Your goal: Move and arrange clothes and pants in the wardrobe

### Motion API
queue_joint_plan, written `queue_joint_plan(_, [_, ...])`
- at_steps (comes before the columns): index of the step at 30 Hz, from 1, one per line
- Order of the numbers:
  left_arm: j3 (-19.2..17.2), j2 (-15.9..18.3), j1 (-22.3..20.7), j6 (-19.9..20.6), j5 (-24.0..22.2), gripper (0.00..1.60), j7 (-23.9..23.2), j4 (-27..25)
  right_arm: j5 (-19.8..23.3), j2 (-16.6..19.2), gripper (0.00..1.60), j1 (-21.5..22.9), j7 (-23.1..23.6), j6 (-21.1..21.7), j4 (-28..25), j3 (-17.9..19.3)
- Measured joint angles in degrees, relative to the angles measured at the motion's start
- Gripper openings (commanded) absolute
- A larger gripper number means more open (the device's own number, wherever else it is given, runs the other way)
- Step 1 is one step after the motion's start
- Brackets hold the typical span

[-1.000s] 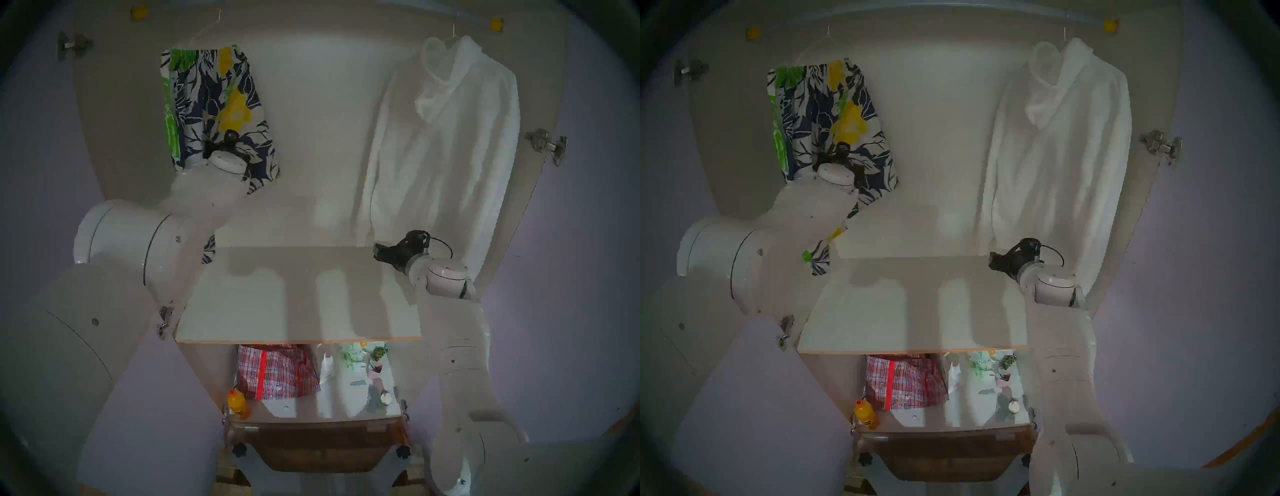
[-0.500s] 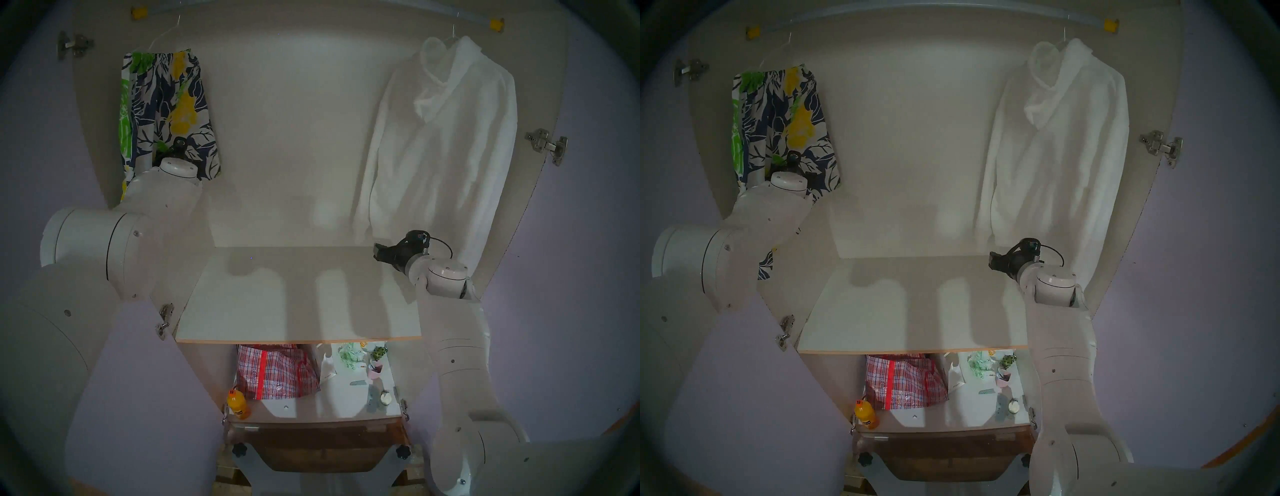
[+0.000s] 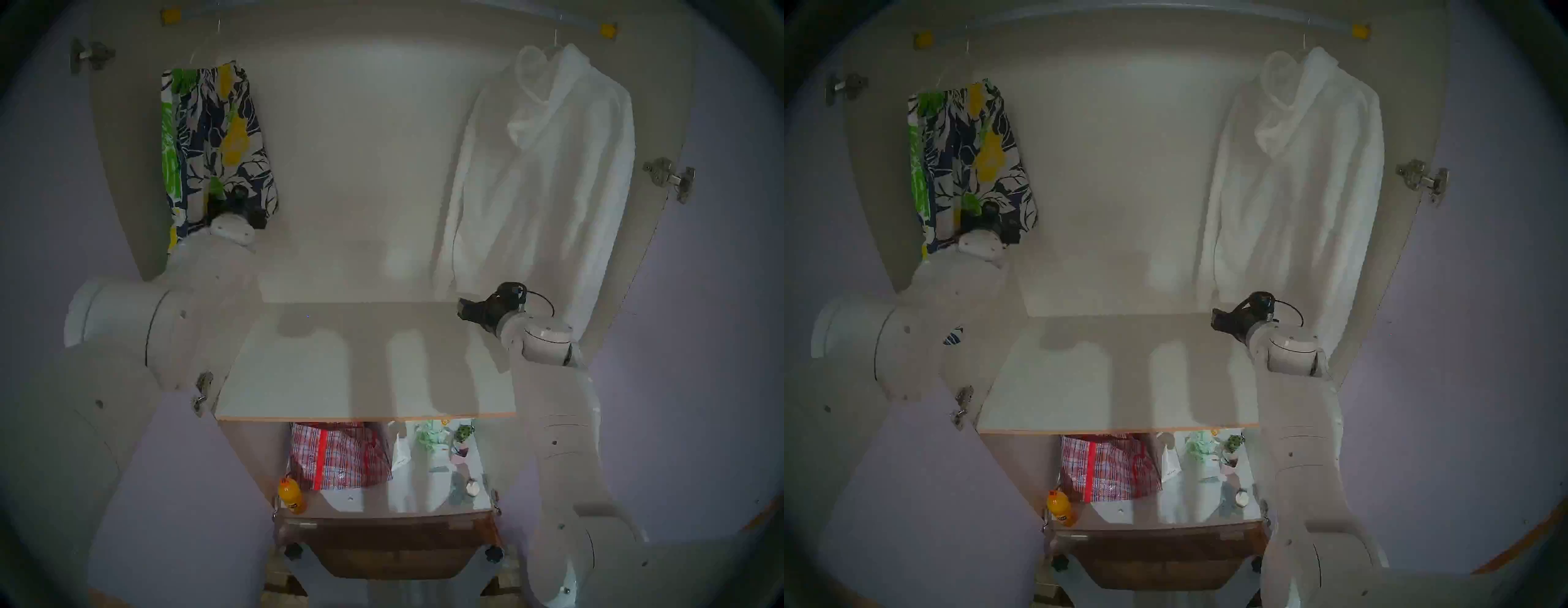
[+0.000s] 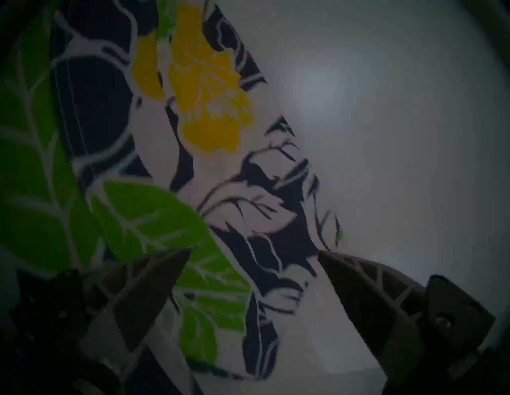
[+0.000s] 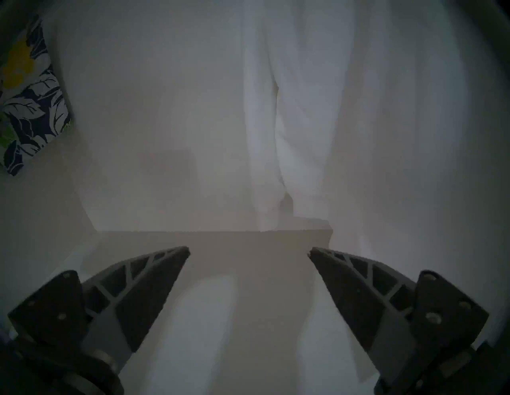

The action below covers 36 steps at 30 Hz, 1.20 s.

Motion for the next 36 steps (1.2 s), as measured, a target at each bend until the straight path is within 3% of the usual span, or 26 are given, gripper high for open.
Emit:
queue_joint_plan(6, [0.19,-0.74,3.80,-2.99,0.05,1.60,0.23,-1.71,0.00,0.00,1.60,0.00,0.00,0.00,0.03,-0.01])
queue_joint_plan(15, [0.72,-1.19,13.06,-7.47,0.20,1.60,0.54,-6.15,0.00,0.01,1.60,0.01,0.00,0.00,0.07,-0.01])
queue_joint_plan(30, [-1.89,-1.41,26.45,-8.73,-2.70,1.60,-2.66,-13.04,-0.02,0.01,1.60,0.02,0.00,0.01,0.16,-0.03])
queue_joint_plan(36, [-2.16,-0.63,32.70,-9.73,-3.41,1.60,-4.43,-19.57,-0.02,0.02,1.60,0.03,0.00,0.01,0.19,-0.04])
